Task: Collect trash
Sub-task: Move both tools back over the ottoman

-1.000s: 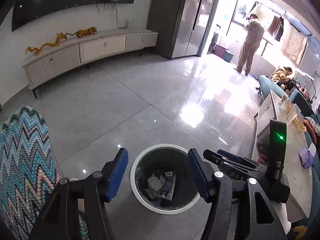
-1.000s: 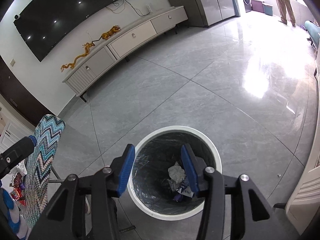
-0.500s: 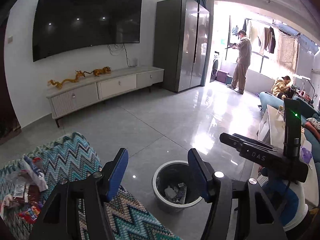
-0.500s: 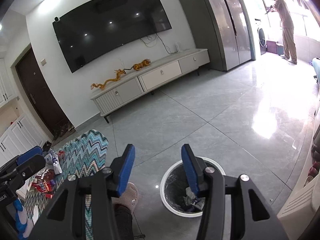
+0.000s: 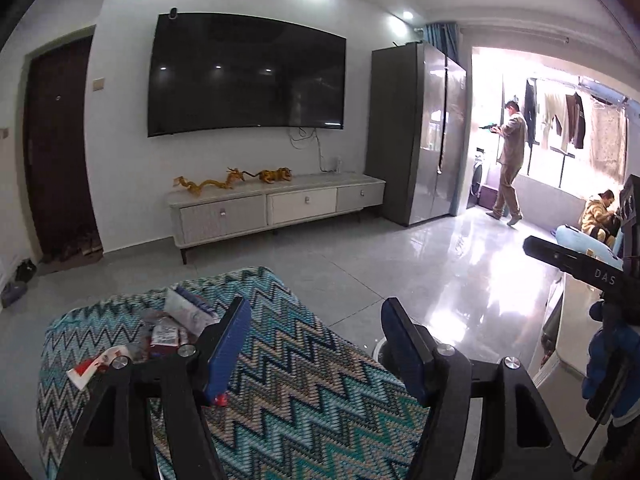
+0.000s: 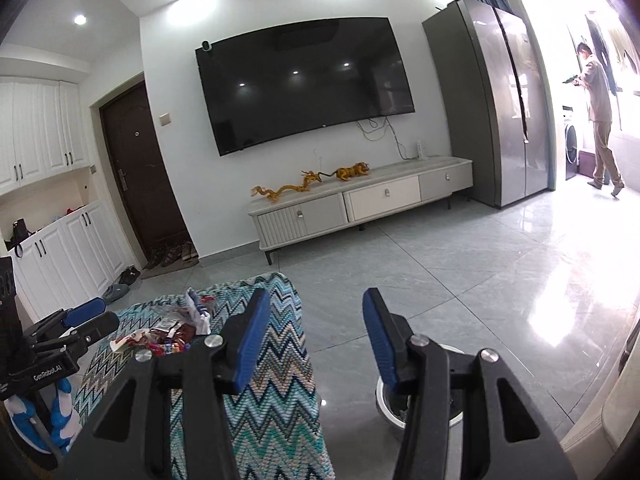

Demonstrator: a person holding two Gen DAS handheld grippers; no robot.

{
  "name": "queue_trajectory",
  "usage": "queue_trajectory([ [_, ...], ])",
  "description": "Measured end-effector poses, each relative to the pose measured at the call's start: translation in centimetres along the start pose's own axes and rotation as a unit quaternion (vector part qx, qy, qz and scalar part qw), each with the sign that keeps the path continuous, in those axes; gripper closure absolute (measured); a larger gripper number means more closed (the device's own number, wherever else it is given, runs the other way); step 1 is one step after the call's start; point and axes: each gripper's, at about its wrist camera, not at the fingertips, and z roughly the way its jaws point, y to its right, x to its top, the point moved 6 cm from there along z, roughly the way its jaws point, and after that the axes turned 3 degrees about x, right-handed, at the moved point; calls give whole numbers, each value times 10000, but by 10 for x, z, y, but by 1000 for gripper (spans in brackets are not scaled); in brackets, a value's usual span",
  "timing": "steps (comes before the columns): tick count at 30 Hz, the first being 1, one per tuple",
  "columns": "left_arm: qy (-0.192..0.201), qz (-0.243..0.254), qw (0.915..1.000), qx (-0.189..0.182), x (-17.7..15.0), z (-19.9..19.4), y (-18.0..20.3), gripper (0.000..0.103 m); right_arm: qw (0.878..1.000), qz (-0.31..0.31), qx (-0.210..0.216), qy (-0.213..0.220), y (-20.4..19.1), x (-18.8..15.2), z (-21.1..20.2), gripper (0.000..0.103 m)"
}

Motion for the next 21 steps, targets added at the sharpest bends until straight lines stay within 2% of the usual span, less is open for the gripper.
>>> queue_trajectory([
  [2, 97, -173, 9995, 227, -2, -17, -25, 34, 9998, -110, 122, 58, -16, 2, -7, 56],
  [6, 228, -460, 9962, 707, -5, -46, -83, 34, 9985, -297, 385, 240, -45, 9, -13, 48],
  [13, 152, -842, 9819, 1687, -35, -73, -189, 33, 9957, -485, 785, 103, -71, -1, 7, 47],
  [17, -164, -1124, 9747, 1925, -70, -69, -222, 33, 9946, -453, 920, -136, -78, -12, 36, 45],
  [21, -664, -1322, 9737, 1735, -113, -44, -223, 33, 9922, -453, 1052, -495, -88, -29, 74, 44],
])
